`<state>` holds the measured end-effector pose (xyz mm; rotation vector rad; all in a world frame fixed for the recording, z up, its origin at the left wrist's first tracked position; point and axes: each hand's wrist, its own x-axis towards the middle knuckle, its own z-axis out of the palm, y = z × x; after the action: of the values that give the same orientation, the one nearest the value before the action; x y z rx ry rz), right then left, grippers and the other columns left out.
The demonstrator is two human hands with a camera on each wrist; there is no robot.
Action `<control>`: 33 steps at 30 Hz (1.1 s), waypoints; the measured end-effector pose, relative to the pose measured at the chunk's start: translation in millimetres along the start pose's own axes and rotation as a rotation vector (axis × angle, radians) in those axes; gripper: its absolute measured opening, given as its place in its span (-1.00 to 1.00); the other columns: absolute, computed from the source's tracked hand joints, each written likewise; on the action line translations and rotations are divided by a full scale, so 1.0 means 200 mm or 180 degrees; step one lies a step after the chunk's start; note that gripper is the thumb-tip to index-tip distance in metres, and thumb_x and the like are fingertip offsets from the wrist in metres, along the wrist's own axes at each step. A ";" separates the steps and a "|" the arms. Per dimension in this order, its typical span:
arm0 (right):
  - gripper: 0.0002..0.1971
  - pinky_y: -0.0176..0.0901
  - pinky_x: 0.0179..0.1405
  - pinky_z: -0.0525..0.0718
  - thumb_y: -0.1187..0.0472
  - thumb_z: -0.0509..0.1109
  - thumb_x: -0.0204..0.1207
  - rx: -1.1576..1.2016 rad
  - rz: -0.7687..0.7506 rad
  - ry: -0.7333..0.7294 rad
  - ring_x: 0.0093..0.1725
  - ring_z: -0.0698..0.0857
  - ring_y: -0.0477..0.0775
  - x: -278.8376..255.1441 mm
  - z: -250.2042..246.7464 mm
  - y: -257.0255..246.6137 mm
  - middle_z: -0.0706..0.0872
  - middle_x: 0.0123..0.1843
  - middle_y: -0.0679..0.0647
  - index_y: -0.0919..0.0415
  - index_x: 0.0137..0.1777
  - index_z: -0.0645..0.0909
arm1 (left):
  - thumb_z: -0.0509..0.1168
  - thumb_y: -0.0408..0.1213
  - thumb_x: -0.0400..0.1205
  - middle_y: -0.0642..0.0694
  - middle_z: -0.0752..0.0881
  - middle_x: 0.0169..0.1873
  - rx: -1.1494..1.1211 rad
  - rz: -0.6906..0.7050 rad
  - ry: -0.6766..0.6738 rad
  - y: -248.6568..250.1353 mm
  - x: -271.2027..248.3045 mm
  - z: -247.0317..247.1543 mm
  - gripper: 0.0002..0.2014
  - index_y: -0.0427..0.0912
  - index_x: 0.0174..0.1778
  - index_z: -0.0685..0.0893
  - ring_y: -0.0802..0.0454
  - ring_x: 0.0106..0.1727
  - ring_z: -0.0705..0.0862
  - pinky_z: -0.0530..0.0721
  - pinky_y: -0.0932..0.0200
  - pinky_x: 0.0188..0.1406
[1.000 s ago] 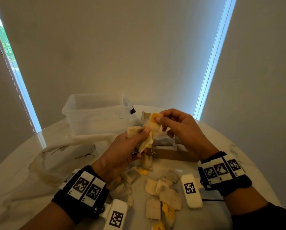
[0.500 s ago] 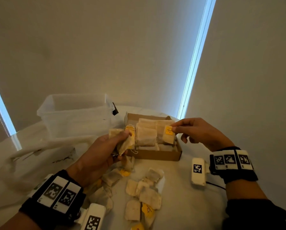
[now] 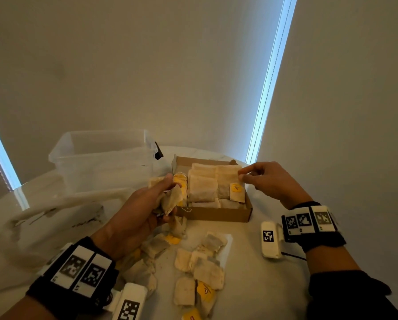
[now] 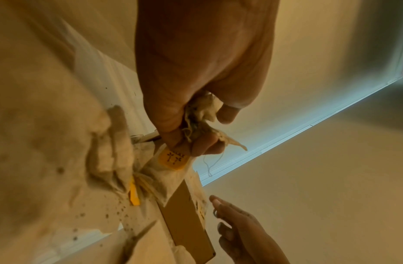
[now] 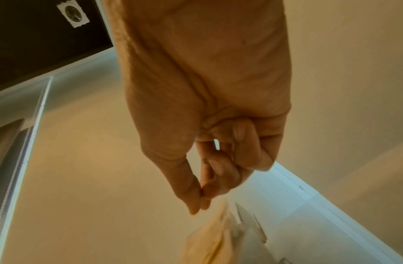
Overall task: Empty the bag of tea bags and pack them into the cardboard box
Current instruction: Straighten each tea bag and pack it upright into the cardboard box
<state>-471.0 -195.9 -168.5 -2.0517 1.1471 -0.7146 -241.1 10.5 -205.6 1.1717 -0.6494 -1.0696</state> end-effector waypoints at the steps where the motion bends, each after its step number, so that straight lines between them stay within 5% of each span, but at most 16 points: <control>1: -0.88 -0.14 0.10 0.71 0.07 0.61 0.63 0.0061 -0.0127 0.0083 0.02 0.73 -0.06 -0.01 0.01 -0.03 0.81 0.03 0.05 -0.03 0.13 0.88 | 0.39 0.12 0.70 -0.22 0.71 -0.24 -0.0053 -0.0019 0.0007 0.01 -0.01 0.00 -0.51 -0.28 0.22 0.81 -0.02 -0.31 0.69 0.65 0.20 -0.48; 4: -0.88 -0.11 0.21 0.72 -0.03 0.59 0.64 0.0273 -0.0490 -0.0157 0.09 0.75 -0.17 -0.08 0.10 -0.17 0.83 0.05 -0.08 -0.09 0.11 0.87 | 0.32 0.14 0.77 -0.20 0.73 -0.30 -0.0278 -0.0063 0.0045 0.03 -0.03 0.02 -0.56 -0.23 0.14 0.76 -0.05 -0.32 0.70 0.67 0.18 -0.51; 7: -0.72 -0.17 0.02 0.78 -0.26 0.47 0.62 0.0292 -0.0761 -0.0799 -0.09 0.81 -0.20 -0.18 0.24 -0.33 0.87 -0.01 -0.14 -0.10 0.09 0.81 | 0.29 0.08 0.80 -0.23 0.76 -0.29 -0.0420 -0.0042 0.0070 0.04 -0.04 0.03 -0.59 -0.25 0.04 0.76 -0.06 -0.35 0.71 0.66 0.18 -0.56; 11: -0.50 -0.13 0.07 0.87 -0.43 0.43 0.53 0.0413 -0.0761 -0.1201 -0.01 0.89 -0.04 -0.24 0.41 -0.39 0.91 -0.02 -0.11 -0.04 0.14 0.80 | 0.22 0.07 0.85 -0.25 0.85 -0.09 -0.0308 0.0008 0.0039 0.04 -0.04 0.02 -0.53 -0.28 0.24 0.82 -0.02 -0.25 0.79 0.72 0.15 -0.39; 14: -0.70 -0.08 0.03 0.89 -0.21 0.61 0.55 0.0583 -0.0742 -0.1046 -0.07 0.90 0.03 -0.23 0.46 -0.38 0.90 -0.03 -0.07 -0.04 0.10 0.81 | 0.22 0.04 0.87 -0.24 0.86 -0.05 -0.0297 0.0018 0.0108 0.04 -0.05 0.02 -0.57 -0.25 0.21 0.84 -0.03 -0.19 0.79 0.70 0.10 -0.29; 18: -0.82 -0.34 -0.25 0.73 0.03 0.65 0.59 0.0989 -0.0827 -0.0749 -0.26 0.83 -0.05 -0.21 0.42 -0.36 0.89 0.00 0.01 0.04 0.12 0.84 | 0.23 0.03 0.87 -0.23 0.84 -0.03 -0.0244 0.0028 0.0101 0.03 -0.04 0.01 -0.56 -0.26 0.28 0.83 -0.02 -0.22 0.77 0.71 0.12 -0.30; 22: -0.81 -0.33 -0.25 0.75 0.03 0.63 0.60 0.1144 -0.0918 -0.0615 -0.27 0.83 -0.08 -0.21 0.40 -0.35 0.88 0.02 0.04 0.04 0.14 0.83 | 0.19 0.05 0.89 -0.23 0.82 -0.02 -0.0169 0.0036 0.0049 0.02 -0.04 0.01 -0.55 -0.22 0.34 0.81 -0.01 -0.24 0.75 0.64 0.12 -0.30; 26: -0.83 -0.33 -0.24 0.73 -0.01 0.62 0.60 0.1211 -0.1025 -0.0432 -0.23 0.86 -0.03 -0.21 0.40 -0.34 0.89 -0.02 -0.06 -0.02 0.13 0.83 | 0.24 0.13 0.84 -0.16 0.79 -0.12 -0.0132 0.0045 0.0011 0.02 -0.04 0.01 -0.56 -0.18 0.17 0.81 0.03 -0.30 0.69 0.57 0.11 -0.29; 33: -0.82 -0.24 -0.14 0.79 -0.02 0.64 0.56 0.1157 -0.1352 -0.0344 0.02 0.85 0.00 -0.20 0.39 -0.34 0.88 0.08 -0.19 -0.10 0.12 0.84 | 0.27 0.38 0.71 -0.15 0.70 -0.24 -0.0059 -0.0017 -0.0266 0.03 -0.05 -0.01 -0.37 -0.19 0.12 0.80 0.04 -0.35 0.61 0.51 0.25 -0.54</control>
<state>-397.7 -111.7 -170.1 -2.0005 0.4749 -0.9239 -241.4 19.4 -198.7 1.1180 -0.7002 -1.1317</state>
